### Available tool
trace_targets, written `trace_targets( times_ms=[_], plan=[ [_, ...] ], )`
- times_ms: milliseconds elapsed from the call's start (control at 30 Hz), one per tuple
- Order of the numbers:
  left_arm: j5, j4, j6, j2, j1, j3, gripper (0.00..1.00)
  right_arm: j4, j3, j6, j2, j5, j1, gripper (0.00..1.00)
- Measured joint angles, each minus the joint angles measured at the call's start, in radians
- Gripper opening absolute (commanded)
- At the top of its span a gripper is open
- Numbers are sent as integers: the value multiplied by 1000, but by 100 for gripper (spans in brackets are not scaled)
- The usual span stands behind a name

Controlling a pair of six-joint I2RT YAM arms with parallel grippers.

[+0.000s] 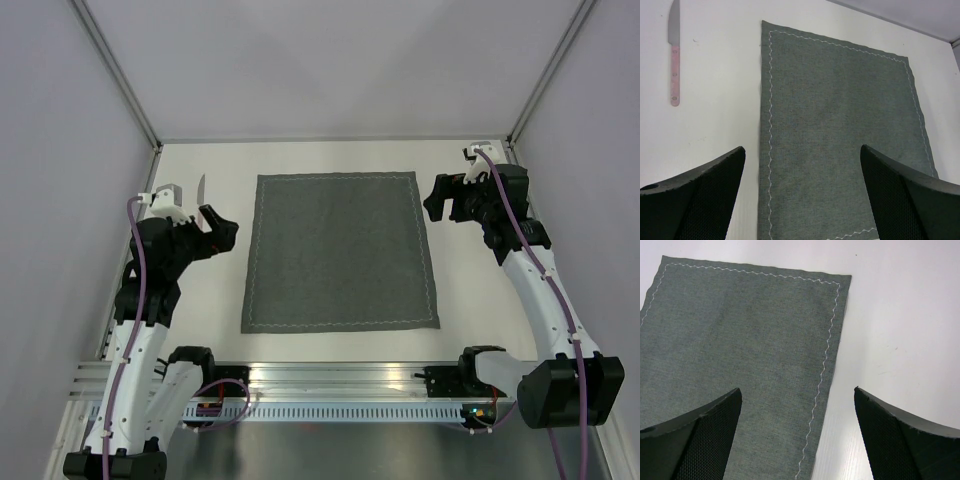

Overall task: Fold the napkin, place the utensils inside, and roll it up
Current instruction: Fold the napkin at the center of the board.

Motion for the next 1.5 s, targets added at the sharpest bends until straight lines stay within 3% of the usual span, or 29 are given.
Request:
trace_targets(
  times_ms=[367,433,600,700,800,1033,1200,1500],
  plan=[
    [34,5,-1,58,-25,23,96,-2,0,0,-16,2,0,98],
    [7,11,-2,90,-105,47,96,-8,0,0,-14,15,0,98],
    [-216,65,-9,248,-543,148,96,-23,7,-1,27,82,0,98],
    [-327,157,-11,415,-761,202,95,-31,18,0,60,135,0,98],
    [-405,236,-11,595,-898,226,93,-42,49,0,97,188,0,98],
    [-476,425,-10,983,-1110,312,90,-51,161,15,192,241,-2,98],
    [-481,516,9,1147,-1212,401,87,-52,172,19,228,257,-3,98],
    [-480,604,39,1309,-1297,529,78,-46,172,20,240,267,-3,98]
  ],
)
